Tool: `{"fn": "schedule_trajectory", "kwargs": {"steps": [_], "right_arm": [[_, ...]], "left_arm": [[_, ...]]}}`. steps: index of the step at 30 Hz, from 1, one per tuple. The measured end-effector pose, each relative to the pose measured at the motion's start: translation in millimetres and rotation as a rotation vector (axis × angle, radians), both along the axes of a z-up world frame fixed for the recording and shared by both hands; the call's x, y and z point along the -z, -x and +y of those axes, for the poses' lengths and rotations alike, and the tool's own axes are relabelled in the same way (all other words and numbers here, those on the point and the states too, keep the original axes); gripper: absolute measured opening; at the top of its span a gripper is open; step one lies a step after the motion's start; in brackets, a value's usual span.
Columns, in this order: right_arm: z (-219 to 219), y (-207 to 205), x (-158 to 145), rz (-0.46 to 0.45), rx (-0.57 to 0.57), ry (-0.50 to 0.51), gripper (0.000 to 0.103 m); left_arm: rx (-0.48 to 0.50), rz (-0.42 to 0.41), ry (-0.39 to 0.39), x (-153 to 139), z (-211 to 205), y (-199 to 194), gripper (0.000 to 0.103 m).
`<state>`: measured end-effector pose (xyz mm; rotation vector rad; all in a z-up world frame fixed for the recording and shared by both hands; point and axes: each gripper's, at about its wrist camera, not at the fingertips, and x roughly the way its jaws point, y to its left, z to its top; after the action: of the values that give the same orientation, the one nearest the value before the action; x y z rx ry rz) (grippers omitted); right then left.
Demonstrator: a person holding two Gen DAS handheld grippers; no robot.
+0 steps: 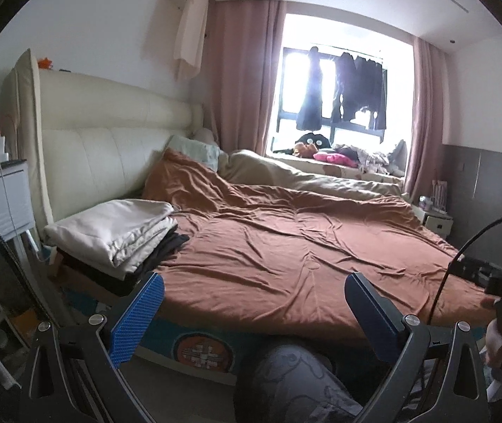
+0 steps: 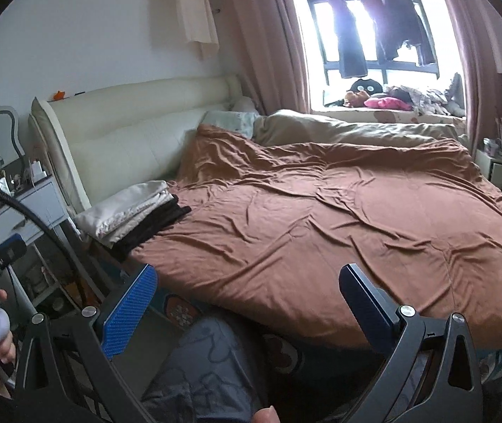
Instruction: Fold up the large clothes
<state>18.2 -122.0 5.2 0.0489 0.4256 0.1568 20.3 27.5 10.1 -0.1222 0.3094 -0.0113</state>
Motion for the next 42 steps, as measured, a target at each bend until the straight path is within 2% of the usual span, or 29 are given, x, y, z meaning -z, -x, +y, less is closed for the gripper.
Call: {"fn": "schedule_trajectory", "kwargs": {"steps": [4,13,19,42], "right_arm": [[-5,7,13,0.02,0.001,-0.041,0.103],[-5,4,10,0.002,0.019,-0.04,0.103],[-2,7,21,0.012,0.011,-0.036,0.103],[-15,1,19,0.03,0.018,-0.031,0.103]], "left_arm": [[0.002,0.015,0.004,7,-3,-1,0.103],[0.004,0.03,0.011,16,-4,-4,0.103],[-0.005,0.042,-0.001,16,-7,-7,0.103],[0.007,0.064,-0.001,17,-10,-9,0.103]]}}
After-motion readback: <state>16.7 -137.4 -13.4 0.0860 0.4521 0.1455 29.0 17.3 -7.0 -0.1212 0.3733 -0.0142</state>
